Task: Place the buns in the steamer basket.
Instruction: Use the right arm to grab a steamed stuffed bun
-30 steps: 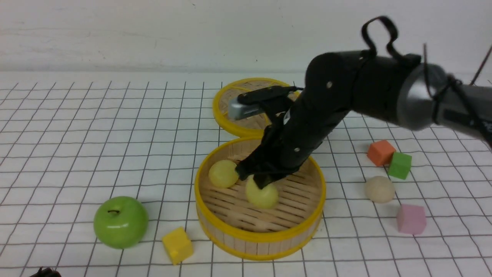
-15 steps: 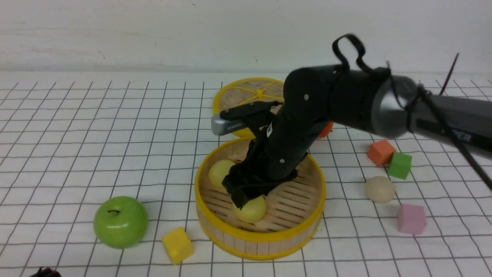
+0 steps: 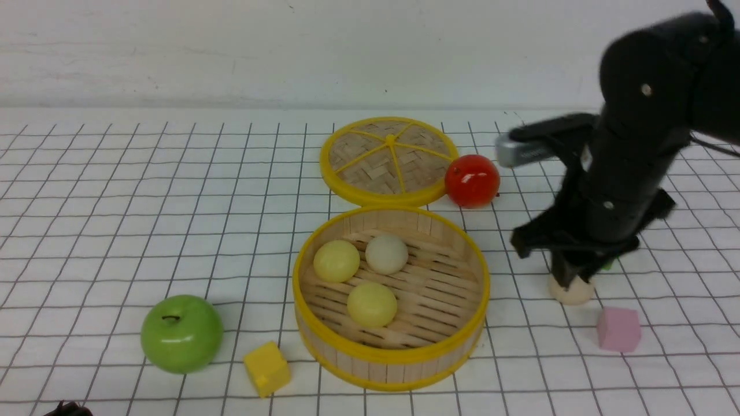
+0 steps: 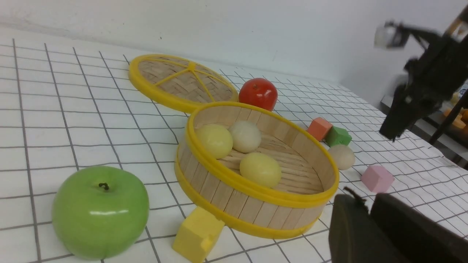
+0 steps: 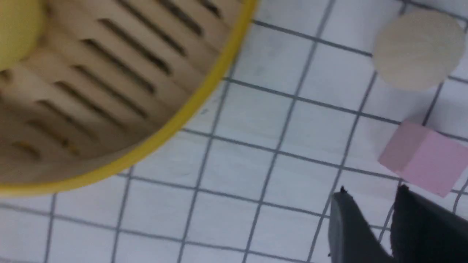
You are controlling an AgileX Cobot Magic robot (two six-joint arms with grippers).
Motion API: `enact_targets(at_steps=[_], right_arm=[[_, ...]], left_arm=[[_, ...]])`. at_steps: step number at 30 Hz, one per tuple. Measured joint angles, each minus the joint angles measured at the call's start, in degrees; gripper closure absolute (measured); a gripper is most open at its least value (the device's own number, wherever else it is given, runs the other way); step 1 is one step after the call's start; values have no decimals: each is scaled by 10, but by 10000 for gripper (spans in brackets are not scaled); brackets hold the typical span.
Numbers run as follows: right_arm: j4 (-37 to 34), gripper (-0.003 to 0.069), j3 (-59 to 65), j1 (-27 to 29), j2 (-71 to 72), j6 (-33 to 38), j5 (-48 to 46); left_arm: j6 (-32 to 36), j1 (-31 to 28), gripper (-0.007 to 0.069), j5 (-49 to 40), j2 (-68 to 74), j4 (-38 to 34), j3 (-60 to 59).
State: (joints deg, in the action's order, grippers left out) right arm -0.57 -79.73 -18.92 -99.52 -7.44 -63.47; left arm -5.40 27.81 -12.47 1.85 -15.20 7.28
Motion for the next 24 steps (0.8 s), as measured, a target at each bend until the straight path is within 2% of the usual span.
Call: enact_targets(at_steps=[1,2,6,10,14,20,24], right_arm=[[-2,480,3,4,-1,-1,3],[-26,480,17,40,-12,3,34],[-50,450,20,74,-25,11,77],[-57,368,20,115,-51,12,123],[-74,340,20,126,-70,24,149],[-126,339,19,126,-72,64,161],[-137,340,19,126,-86,74,174]], left_arm=[[0,0,547,0,0,0,0],[0,0,547,0,0,0,0],[0,0,546,0,0,0,0],[0,0,542,0,0,0,0],[0,0,537,0,0,0,0],[0,0,533,0,0,0,0],[0,0,533,0,0,0,0]])
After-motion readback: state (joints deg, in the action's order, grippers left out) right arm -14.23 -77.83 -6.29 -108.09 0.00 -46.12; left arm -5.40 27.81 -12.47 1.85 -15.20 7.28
